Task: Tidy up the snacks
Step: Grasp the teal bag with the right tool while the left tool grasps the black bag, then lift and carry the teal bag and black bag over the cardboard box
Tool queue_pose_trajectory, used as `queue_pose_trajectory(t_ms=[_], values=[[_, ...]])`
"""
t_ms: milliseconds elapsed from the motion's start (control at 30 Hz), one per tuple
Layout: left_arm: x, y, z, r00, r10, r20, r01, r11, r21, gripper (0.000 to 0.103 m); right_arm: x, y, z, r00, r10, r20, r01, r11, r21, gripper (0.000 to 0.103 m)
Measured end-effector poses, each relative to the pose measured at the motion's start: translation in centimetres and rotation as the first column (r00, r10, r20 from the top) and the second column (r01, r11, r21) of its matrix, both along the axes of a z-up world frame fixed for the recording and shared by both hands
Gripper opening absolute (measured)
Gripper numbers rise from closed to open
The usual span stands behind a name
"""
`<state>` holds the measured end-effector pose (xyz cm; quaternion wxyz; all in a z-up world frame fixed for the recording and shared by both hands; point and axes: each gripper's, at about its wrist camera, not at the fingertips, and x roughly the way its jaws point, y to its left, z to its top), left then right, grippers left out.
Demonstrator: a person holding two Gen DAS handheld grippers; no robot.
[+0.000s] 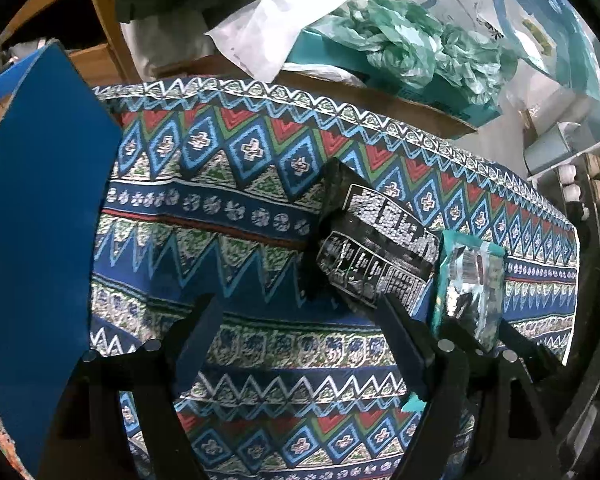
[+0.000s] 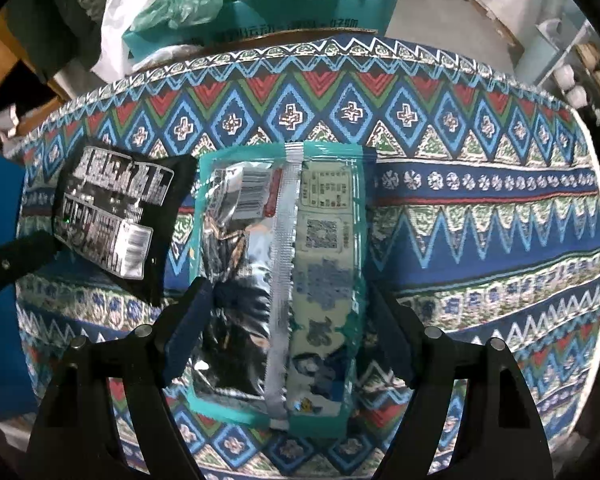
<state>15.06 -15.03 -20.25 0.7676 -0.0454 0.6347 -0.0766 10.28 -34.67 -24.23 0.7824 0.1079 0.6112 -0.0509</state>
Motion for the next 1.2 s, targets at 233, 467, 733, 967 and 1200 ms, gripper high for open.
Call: queue_pose_trajectory(t_ms=[233, 467, 733, 967, 1200], values=[[0.7, -1.0, -0.4, 1.000, -0.014, -0.005, 0.013, 1.000, -0.010, 0.082, 0.1, 0.3, -0.8, 1.000, 0.002, 0.002, -0.002, 1.000, -0.014, 0.080], [0.8, -2.0, -0.7, 0.999, -0.040, -0.011, 0.040, 0.999, -0.031, 0.083, 0.9, 2.4, -1.6, 1.000, 0.022, -0.008, -0.023, 0.997, -0.067, 0.080], [0.8, -3.8, -0.7, 0.996, -0.091, 0.011, 0.091, 0.995, -0.032, 0.089, 0.4, -1.5, -1.2, 0.999, -0.052, -0.001, 0.052, 0.998, -0.044, 0.063], [0.9, -5.5, -1.2, 0.991, -0.131, 0.019, 0.131, 0.991, -0.009, 0.089, -0.3, -3.3, -0.7, 0.997, -0.081, 0.013, 0.081, 0.996, -0.026, 0.063], [0.6, -6.4, -1.8, 0.985, -0.168, 0.041, 0.166, 0.985, 0.039, 0.093, -1.3, -4.3, 0.2, 0.996, -0.087, 0.021, 0.087, 0.996, -0.022, 0.063]])
